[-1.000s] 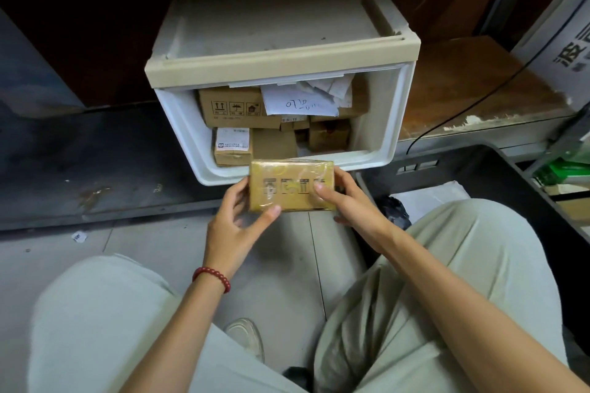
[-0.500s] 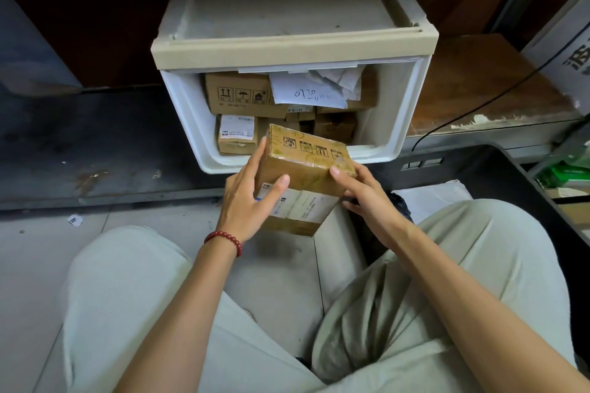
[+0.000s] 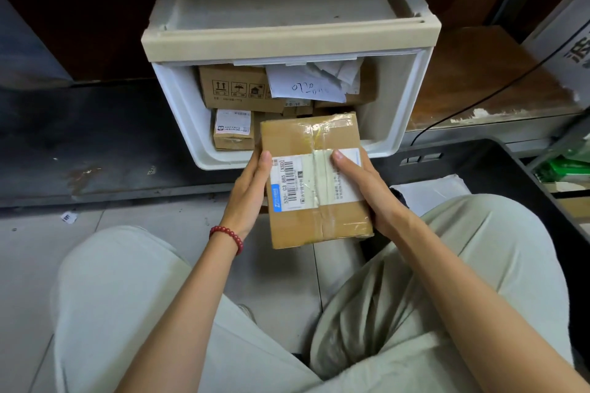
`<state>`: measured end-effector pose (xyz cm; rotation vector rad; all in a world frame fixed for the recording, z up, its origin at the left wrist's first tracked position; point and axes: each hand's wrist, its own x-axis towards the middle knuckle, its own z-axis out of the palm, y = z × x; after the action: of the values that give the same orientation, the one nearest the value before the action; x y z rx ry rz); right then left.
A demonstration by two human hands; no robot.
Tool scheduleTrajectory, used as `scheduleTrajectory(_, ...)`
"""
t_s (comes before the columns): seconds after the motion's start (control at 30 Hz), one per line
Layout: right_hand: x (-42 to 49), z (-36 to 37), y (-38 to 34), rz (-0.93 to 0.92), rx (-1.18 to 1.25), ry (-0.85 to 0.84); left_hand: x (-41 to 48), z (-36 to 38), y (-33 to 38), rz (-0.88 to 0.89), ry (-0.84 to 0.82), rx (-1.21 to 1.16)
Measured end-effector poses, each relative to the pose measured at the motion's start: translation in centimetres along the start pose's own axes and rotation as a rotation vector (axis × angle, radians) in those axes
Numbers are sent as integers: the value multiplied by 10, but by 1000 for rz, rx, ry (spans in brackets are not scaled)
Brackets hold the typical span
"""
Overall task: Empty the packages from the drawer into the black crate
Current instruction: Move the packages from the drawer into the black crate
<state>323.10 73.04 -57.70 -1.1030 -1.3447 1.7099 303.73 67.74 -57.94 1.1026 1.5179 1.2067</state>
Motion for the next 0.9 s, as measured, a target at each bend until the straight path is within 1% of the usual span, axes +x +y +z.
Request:
scheduleTrajectory(0.1, -1, -6, -10, -36, 40, 77, 2, 7, 8, 51, -50, -12)
scheduleTrajectory(0.17, -2, -11, -20, -127, 18, 107, 6, 12, 14, 76, -65, -32)
scheduleTrajectory(0.3, -4, -26, -51, -312, -114, 179, 15, 31, 36, 134, -61, -102)
scheduleTrajectory(0.37, -8, -39, -67, -338, -107, 206, 21, 47, 54, 180, -75, -118)
scheduleTrajectory(0.43, -15, -56, -81, -357, -69, 270, 29, 67, 74, 229, -119, -101)
scheduleTrajectory(0.57, -36, -98, -104, -340, 22, 465, 57, 120, 110, 285, -259, 0)
scheduleTrajectory(0.7, -65, -147, -111, -307, 159, 727, 66, 191, 143, 389, -447, 117)
scheduleTrajectory(0.8, -92, -184, -105, -306, 244, 847, 65, 243, 158, 433, -585, 207)
scheduleTrajectory(0.9, -117, -212, -89, -274, 319, 945, 55, 287, 158, 461, -679, 269)
